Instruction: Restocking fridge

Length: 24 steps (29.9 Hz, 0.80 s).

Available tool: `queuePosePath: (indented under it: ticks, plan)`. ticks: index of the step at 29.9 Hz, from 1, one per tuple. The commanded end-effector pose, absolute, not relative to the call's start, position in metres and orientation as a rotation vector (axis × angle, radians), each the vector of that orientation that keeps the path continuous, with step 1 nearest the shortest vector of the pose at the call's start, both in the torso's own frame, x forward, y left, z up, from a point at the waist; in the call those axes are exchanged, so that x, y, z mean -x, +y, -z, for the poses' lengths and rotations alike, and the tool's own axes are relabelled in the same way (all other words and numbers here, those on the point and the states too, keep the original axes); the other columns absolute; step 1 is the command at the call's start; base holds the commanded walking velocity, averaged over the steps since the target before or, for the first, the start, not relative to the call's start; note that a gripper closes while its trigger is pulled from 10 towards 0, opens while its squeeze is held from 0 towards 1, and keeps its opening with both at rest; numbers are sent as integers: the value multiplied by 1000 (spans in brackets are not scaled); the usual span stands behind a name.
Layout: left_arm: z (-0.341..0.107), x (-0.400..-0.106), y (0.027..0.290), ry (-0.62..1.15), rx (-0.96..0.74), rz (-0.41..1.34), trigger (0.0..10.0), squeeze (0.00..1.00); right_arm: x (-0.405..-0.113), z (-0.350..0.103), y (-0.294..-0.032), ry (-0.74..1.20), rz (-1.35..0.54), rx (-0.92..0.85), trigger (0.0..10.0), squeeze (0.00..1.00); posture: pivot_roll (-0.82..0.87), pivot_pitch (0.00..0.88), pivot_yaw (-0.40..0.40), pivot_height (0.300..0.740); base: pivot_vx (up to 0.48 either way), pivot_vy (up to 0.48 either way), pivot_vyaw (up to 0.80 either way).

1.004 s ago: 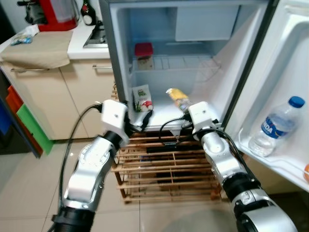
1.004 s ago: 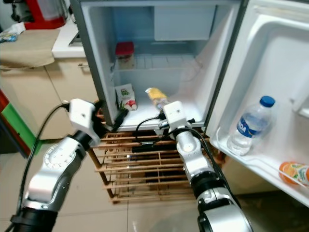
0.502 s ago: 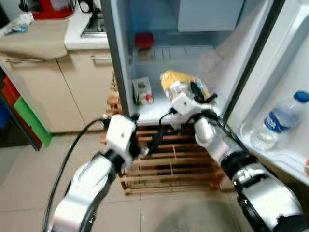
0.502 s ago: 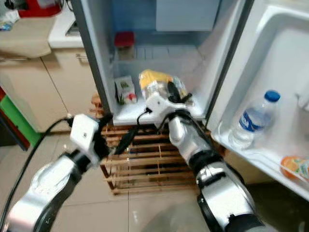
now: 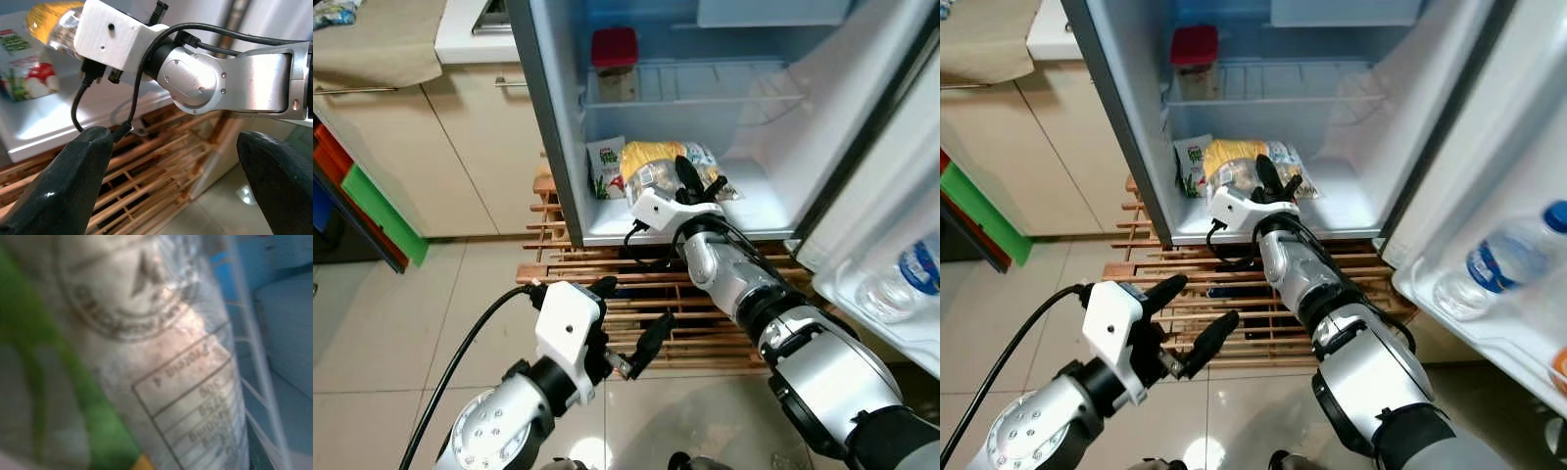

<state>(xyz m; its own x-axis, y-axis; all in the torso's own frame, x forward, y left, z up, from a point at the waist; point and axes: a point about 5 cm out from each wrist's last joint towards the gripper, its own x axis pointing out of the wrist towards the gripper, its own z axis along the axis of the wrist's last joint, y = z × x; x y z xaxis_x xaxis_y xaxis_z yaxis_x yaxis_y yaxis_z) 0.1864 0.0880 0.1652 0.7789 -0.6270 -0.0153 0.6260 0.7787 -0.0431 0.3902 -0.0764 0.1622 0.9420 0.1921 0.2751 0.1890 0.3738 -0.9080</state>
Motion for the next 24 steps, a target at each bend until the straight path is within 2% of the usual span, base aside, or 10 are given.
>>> queuePosePath:
  ticks: [1, 11, 24]
  plan:
    - [-168, -183, 86, 30, 34, 674, 10000, 0, -393, -170, -77, -392, 26, 1213, 0, 0, 93, 270, 11, 740, 0, 0, 0]
    - [-169, -173, 84, 69, 69, 659, 10000, 0, -394, -166, -87, -349, 61, 1264, 0, 0, 101, 295, 12, 740, 0, 0, 0]
    - [-168, -158, 86, 128, 63, 639, 10000, 0, -397, -165, -87, -295, 31, 1311, 0, 0, 150, 330, 21, 740, 0, 0, 0]
